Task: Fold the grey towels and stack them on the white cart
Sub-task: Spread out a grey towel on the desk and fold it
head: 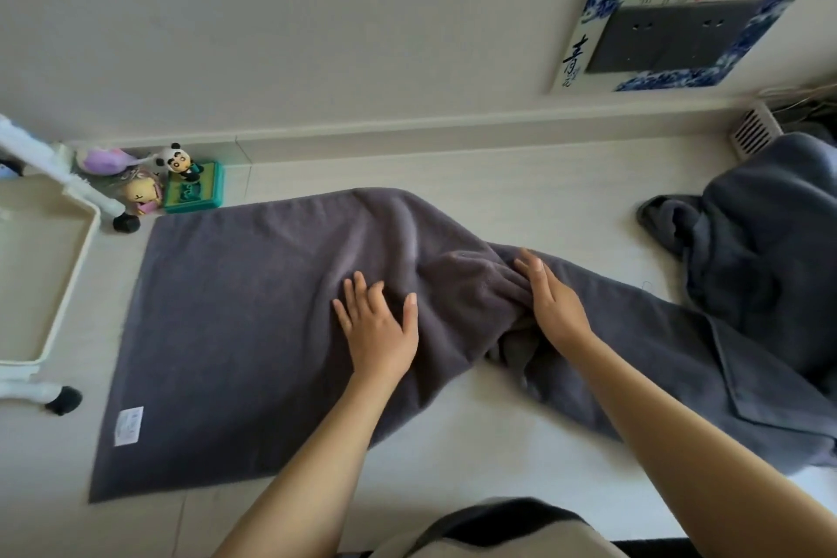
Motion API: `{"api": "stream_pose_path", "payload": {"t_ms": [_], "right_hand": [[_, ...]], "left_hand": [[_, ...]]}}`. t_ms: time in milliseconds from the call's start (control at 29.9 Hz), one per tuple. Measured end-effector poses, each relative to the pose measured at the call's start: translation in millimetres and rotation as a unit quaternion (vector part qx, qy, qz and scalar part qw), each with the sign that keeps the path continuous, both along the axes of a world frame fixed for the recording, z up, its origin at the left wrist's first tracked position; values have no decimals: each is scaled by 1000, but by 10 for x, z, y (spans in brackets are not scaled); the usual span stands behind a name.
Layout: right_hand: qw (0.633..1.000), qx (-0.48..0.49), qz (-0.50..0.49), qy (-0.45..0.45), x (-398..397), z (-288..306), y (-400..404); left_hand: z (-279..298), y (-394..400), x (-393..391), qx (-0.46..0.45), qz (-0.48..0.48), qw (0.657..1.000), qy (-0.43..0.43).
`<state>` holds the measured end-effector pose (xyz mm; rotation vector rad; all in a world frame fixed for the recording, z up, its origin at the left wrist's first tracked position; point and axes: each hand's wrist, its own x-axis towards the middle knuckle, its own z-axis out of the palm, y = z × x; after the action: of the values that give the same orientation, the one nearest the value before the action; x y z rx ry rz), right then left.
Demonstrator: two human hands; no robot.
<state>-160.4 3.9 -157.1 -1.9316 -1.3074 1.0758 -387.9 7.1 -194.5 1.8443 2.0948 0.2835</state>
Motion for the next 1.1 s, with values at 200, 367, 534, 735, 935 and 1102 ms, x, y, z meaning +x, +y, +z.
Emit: {"api": "stream_pose_path", "payload": {"t_ms": [200,367,534,735,935,1102], "right_hand": [[994,74,40,-66,545,-237,282],[977,47,92,-189,1186,-286,728],[942,118,152,-276,1010,-245,782],[933,42,206,-292,962,-413,585],[929,-45,199,-309,1341,-348,872],[929,75,141,-333,1058,-133,804]], "left_hand": [[-168,36,-42,4,-37,992,118],[-214,17,-96,34,-61,988,140],[-80,141,211,67,4,997,35],[-90,462,631,-16,-96,992,84],[-110,486,564,-23,-114,987,111],[-33,591,602,-67,-113,991,37]]}}
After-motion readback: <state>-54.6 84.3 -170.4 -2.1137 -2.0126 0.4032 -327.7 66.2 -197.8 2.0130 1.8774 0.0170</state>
